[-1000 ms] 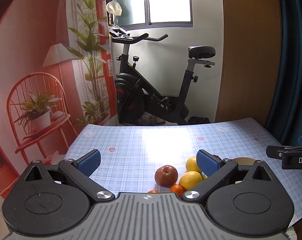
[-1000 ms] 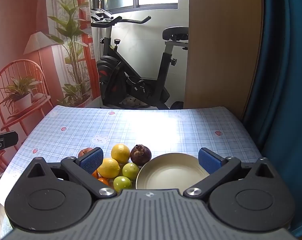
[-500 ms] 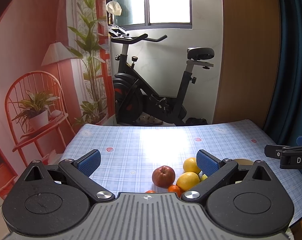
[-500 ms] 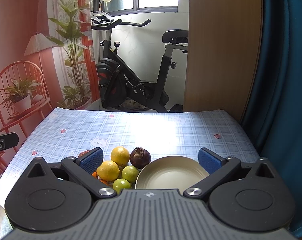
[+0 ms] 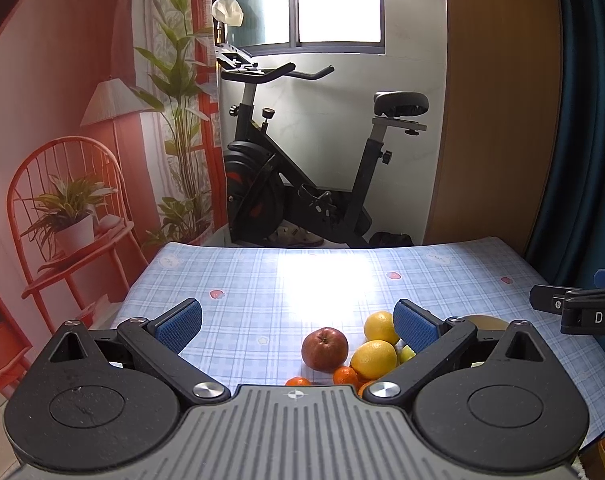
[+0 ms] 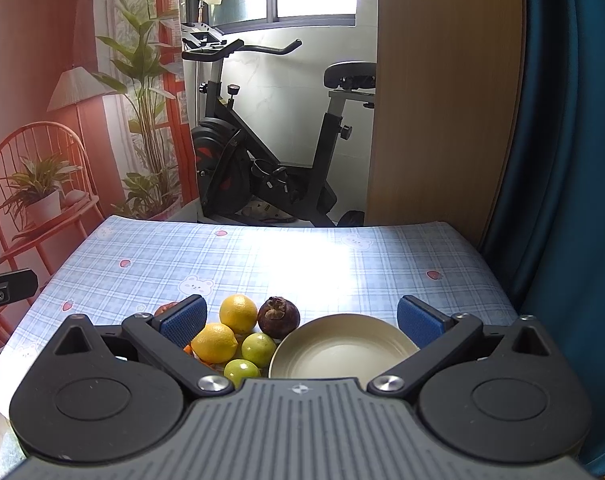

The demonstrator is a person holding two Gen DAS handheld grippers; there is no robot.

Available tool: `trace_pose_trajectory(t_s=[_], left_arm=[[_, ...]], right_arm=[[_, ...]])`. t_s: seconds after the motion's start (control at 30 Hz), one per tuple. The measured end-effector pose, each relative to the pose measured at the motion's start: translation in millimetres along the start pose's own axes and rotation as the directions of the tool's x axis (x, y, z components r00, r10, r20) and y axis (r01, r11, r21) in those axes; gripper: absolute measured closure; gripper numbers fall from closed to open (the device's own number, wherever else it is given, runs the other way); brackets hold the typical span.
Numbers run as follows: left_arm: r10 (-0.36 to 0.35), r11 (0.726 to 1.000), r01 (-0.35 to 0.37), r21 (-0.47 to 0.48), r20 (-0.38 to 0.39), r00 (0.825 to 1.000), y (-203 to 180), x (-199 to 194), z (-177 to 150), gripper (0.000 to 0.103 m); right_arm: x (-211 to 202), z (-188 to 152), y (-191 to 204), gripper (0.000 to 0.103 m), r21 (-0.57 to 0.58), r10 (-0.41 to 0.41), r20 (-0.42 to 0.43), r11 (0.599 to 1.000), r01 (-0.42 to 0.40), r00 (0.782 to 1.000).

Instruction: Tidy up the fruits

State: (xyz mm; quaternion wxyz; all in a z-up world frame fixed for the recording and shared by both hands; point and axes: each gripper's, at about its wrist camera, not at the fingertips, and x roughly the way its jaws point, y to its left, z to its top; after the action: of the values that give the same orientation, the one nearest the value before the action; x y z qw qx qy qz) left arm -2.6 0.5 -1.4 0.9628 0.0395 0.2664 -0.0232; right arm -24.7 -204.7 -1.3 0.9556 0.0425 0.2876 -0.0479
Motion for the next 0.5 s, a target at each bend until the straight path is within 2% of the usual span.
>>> trace_pose_trajectory(t_s=[0.5], left_arm=[[-0.003, 1.000, 0.003, -0.002, 0.005, 1.000, 0.8, -0.6, 0.6, 0.000]], right_arm=[[0.2, -0.4, 1.0, 0.000, -0.004, -0.005, 0.006, 1.000, 0.005, 1.000]])
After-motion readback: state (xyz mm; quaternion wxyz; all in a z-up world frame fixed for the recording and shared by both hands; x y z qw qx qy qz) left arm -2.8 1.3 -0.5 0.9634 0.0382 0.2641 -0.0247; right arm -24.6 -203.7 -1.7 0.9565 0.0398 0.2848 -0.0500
